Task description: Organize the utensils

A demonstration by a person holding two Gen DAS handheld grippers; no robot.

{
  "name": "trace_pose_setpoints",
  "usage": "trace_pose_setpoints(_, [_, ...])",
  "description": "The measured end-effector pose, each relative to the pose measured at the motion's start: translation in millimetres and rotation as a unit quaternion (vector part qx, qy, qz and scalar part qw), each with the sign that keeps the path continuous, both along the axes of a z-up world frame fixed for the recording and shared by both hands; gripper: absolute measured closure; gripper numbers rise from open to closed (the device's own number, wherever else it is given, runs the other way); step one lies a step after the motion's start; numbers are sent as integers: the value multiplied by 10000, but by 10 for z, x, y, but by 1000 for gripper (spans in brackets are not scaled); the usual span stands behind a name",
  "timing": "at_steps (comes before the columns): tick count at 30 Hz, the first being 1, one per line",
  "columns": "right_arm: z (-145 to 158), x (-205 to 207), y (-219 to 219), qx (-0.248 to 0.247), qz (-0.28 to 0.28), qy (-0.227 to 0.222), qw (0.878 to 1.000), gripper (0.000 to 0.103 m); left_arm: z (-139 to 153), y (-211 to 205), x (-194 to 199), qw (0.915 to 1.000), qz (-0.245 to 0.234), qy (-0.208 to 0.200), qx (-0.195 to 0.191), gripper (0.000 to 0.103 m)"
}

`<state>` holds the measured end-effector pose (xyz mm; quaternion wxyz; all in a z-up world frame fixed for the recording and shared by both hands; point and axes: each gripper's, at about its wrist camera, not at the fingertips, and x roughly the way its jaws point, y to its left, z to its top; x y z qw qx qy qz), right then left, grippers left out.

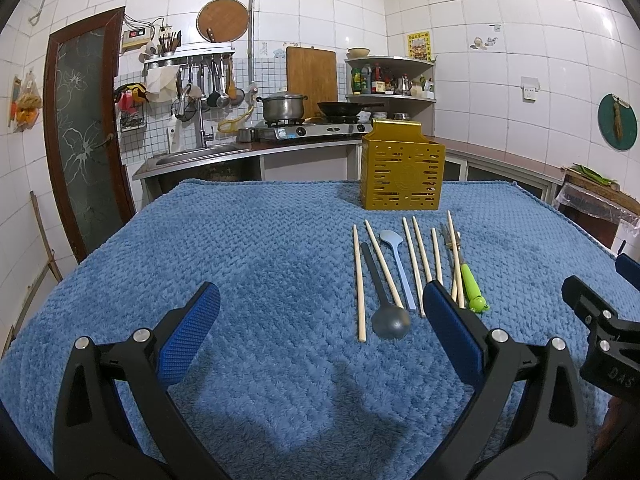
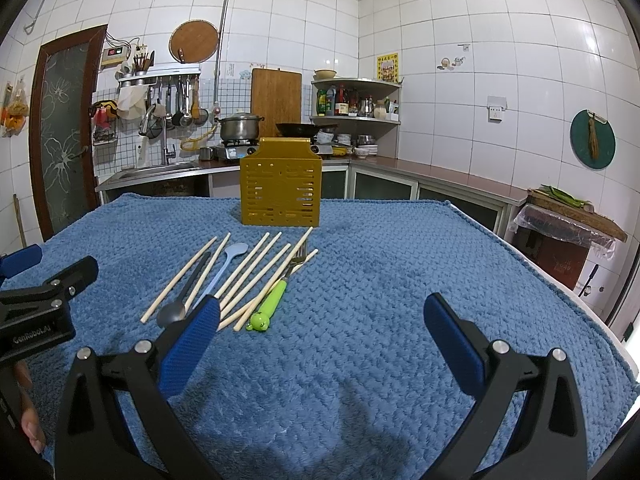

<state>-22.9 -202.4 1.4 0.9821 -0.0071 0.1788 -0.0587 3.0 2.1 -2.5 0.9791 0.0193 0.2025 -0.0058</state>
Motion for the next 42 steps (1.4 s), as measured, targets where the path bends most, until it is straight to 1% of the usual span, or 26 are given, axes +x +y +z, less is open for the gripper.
trace_pose_setpoints(7, [23,2,9,15,26,3,10000,4,34,14,43,9999,9,84,-60,5])
trace_pose_setpoints(12, [201,50,28,-54,34,-188,9998,4,202,62,145,10000,96,17,-19,5])
trace_pose_setpoints(17, [426,230,18,-35,76,-304,9995,4,413,138,404,9997,95,137,-185,5])
trace_pose_setpoints(20, [523,444,-14,-14,115,-120,9999,4,476,145,607,9994,70,272,-179,5])
trace_pose_setpoints(22, [560,589,-65,80,93,-42,9999,4,492,133,777,9992,39,375,-122,5])
trace_pose_setpoints(25, [578,786,-117,51,15,59,10000,4,481,138,1012,9987,53,514,-14,5])
trace_pose_setpoints(27, [556,951,-123,-11,-52,185,9998,4,449,135,1189,9978,25,658,4,5])
trace_pose_setpoints(29, [497,1167,-129,-61,-137,495,9987,4,381,111,1379,9962,-49,864,-2,5])
trace_pose_setpoints(31, [411,1353,-170,28,-97,787,9968,4,296,92,1565,9939,-102,1100,-4,5])
trace_pose_setpoints(34, [225,1677,-206,174,-105,1251,9919,4,155,61,1802,9913,-135,1310,50,5])
trace_pose_setpoints(38, [13,2028,-225,270,-86,1656,9858,4,-71,14,2073,9852,-176,1707,46,5])
trace_pose_setpoints(41, [-159,2217,-192,259,-79,1943,9806,4,-247,0,2266,9771,-163,2122,29,5])
trace_pose_setpoints(42, [-205,2262,-175,250,-68,2015,9792,4,-270,12,2282,9758,-160,2183,6,5])
